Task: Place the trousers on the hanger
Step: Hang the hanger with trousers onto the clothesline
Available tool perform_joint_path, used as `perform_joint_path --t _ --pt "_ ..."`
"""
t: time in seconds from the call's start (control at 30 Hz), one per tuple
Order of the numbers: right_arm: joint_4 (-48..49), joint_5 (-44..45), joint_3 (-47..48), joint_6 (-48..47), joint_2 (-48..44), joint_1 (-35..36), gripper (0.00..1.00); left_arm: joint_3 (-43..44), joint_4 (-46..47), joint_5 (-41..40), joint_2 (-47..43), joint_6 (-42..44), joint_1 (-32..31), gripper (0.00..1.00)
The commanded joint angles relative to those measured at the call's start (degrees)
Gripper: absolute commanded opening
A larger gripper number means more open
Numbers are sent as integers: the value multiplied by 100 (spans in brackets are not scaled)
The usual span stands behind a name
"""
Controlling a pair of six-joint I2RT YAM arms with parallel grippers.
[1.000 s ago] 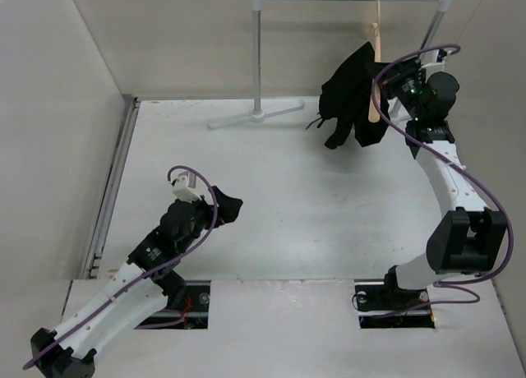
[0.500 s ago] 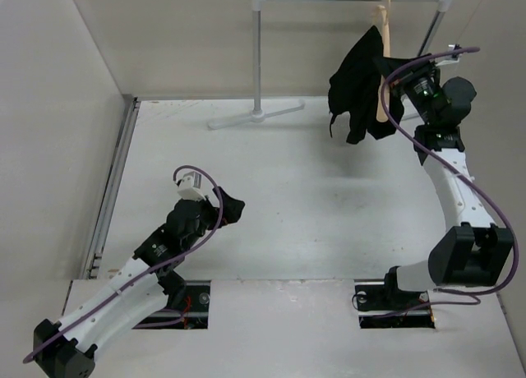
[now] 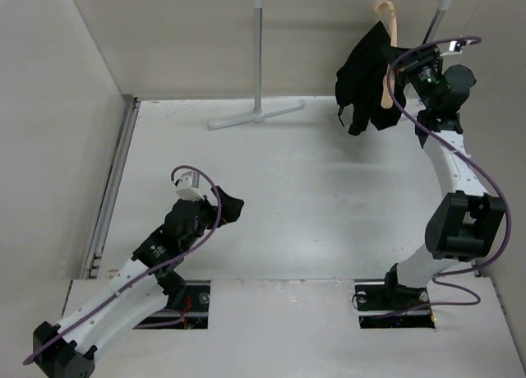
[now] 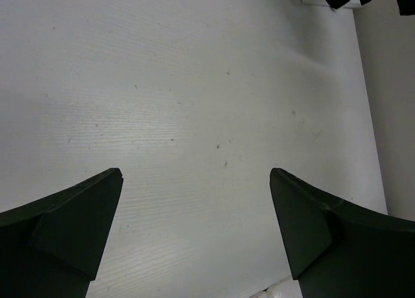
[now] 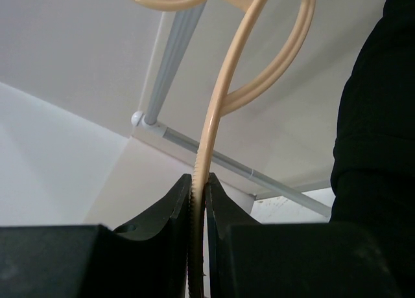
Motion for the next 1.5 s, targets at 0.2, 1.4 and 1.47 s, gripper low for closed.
perform_joint_path --t 0.2,1.4,1.47 --pt "1093 191 -231 49 -21 -280 12 199 -60 -283 36 -18 56 100" --pt "645 560 360 -56 472 -236 16 235 18 -380 79 17 21 100" --pt "662 630 62 -127 279 -201 19 235 27 -380 88 17 3 100"
